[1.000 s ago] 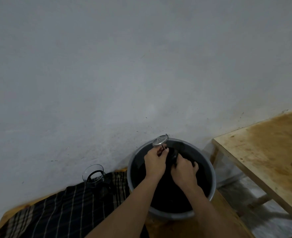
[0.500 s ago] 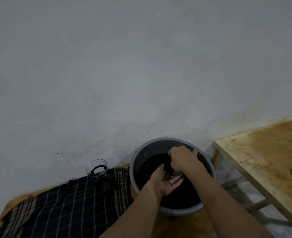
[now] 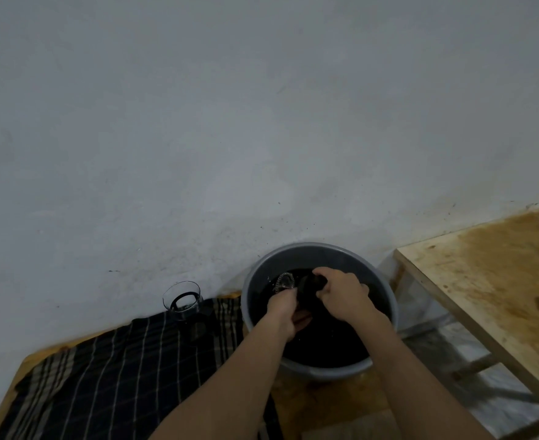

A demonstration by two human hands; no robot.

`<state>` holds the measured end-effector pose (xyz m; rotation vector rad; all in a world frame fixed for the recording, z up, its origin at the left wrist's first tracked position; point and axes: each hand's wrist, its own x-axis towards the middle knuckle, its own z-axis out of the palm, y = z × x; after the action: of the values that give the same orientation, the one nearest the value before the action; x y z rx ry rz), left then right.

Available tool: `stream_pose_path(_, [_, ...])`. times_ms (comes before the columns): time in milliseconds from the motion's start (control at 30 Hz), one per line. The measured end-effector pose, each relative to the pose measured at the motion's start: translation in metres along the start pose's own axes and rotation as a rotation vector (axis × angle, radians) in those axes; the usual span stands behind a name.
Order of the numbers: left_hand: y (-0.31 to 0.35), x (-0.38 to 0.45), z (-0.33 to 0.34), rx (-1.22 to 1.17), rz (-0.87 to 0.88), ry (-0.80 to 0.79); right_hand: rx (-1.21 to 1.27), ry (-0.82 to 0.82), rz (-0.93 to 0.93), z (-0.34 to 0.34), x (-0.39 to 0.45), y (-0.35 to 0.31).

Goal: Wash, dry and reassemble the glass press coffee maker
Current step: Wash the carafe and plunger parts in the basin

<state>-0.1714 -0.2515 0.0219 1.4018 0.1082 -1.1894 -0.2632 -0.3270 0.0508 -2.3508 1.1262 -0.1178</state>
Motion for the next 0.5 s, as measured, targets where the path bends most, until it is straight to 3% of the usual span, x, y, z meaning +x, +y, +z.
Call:
stream_pose_path(233, [0.004, 0.001, -0.009, 0.256, 0.295, 0.078, 0.178, -0.13, 0.05, 0.017, -0.014, 0.02])
stream_pose_path(500, [0.012, -0.031, -0.044, 0.337, 0.444, 0.03, 0.402, -0.013, 0.039, 0.035, -0.054, -0.017])
